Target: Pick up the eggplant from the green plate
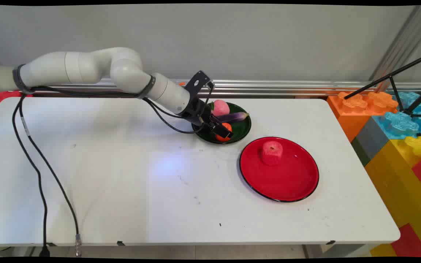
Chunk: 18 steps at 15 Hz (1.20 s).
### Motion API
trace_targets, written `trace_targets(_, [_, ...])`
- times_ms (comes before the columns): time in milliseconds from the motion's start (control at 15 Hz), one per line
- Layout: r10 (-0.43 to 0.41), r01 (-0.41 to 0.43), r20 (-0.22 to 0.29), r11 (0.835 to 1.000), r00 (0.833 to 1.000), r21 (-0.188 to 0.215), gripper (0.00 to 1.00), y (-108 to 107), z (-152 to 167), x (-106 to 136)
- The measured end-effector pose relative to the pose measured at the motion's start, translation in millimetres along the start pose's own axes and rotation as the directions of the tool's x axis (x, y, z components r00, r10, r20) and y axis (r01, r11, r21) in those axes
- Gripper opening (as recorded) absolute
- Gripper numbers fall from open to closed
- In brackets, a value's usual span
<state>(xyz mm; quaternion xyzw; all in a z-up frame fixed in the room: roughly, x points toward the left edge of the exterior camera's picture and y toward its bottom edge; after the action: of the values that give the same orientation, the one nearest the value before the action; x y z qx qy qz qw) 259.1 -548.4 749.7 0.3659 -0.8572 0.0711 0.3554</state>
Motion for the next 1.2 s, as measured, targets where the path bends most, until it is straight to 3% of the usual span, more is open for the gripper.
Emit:
trace_targets(667, [0.070, -0.070, 0.000, 0.998, 0.998, 0.004, 1.00, 0, -7, 7])
trace_targets(1200, [0.229, -0.229, 0.005, 0.972, 0.973, 0.052, 1.00, -24, -37, 41])
